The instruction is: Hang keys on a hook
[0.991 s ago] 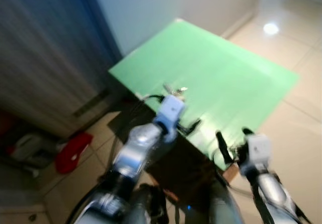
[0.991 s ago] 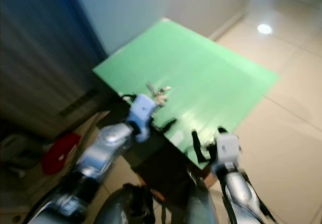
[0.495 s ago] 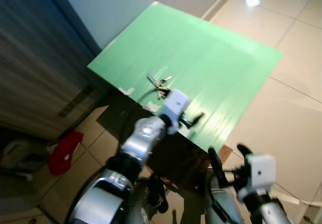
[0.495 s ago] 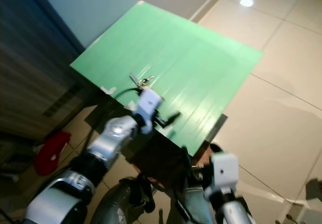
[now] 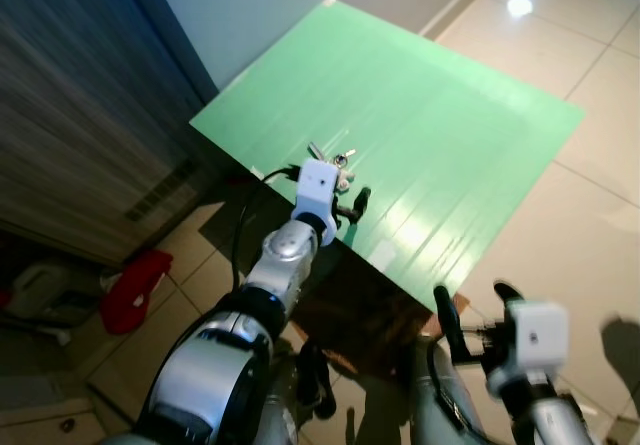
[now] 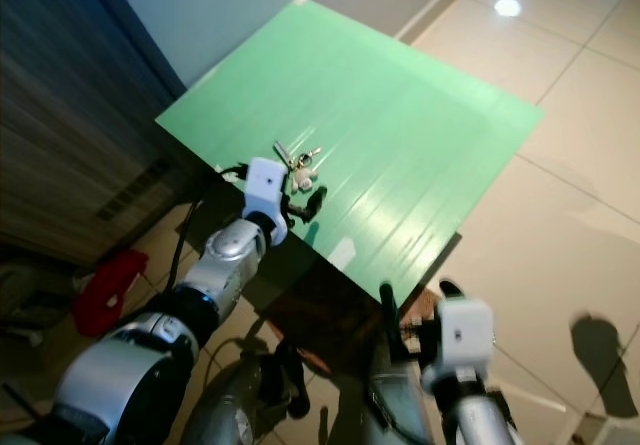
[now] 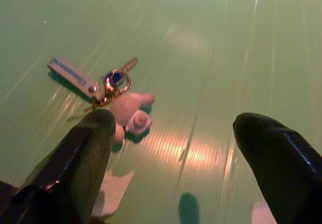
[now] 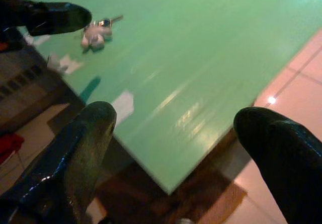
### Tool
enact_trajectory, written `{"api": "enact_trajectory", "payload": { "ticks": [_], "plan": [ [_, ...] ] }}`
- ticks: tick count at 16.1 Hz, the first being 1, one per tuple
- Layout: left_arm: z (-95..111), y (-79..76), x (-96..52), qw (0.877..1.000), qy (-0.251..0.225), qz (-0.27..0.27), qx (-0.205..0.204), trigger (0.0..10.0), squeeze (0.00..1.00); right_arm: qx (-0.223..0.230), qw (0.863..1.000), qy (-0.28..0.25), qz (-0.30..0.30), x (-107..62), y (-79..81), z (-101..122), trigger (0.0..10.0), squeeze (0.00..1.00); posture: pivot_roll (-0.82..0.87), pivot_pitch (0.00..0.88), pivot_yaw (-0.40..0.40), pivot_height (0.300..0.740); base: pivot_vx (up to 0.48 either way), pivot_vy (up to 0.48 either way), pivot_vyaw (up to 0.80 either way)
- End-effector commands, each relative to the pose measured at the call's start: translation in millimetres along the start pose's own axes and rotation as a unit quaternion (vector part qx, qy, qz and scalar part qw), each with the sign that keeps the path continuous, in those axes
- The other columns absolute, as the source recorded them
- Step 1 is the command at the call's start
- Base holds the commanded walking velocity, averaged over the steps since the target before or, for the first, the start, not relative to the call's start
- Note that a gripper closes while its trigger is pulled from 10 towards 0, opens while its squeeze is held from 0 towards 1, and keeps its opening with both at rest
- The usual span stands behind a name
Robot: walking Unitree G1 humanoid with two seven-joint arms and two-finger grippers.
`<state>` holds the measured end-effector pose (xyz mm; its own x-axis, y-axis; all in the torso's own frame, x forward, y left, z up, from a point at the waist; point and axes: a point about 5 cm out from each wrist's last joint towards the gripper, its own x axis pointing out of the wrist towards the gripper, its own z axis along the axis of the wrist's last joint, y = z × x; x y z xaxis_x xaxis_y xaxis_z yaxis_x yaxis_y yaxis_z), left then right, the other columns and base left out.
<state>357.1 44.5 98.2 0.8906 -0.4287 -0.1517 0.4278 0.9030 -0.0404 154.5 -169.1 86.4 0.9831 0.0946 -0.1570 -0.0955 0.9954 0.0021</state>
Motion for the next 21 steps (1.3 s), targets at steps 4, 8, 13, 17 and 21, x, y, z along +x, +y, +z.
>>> {"api": "enact_trajectory", "payload": {
  "ticks": [4,8,13,17,21],
  "plan": [
    [-3,-9.9,5.2,0.999,0.033,0.016,-0.001,10.0,0.0,0.008,1.0,0.026,-0.016,-31.0,7.9,1,10.0,0.0,-0.55,0.431,0.194,0.701,0.0,0.0,0.0],
    [4,-8.8,8.9,0.998,0.038,0.033,0.033,10.0,0.0,0.011,0.999,0.033,-0.028,-45.1,9.0,4,10.0,0.0,-0.57,0.462,0.194,0.701,0.0,0.0,0.0],
    [28,17.5,12.8,0.993,0.019,0.114,0.008,10.0,0.0,0.008,0.998,0.056,-0.03,-65.7,12.5,6,10.0,0.0,-0.63,0.487,0.17,0.701,0.0,0.0,0.0],
    [34,22.7,13.5,0.991,0.02,0.129,0.037,10.0,0.0,0.007,0.996,0.073,-0.04,-80.8,13.0,7,10.0,0.0,-0.66,0.51,0.165,0.701,0.0,0.0,0.0],
    [33,22.7,14.0,0.989,0.036,0.134,0.051,10.0,0.0,0.01,0.995,0.092,-0.049,-97.2,16.8,9,10.0,0.0,-0.7,0.546,0.152,0.701,0.0,0.0,0.0]
  ]
}}
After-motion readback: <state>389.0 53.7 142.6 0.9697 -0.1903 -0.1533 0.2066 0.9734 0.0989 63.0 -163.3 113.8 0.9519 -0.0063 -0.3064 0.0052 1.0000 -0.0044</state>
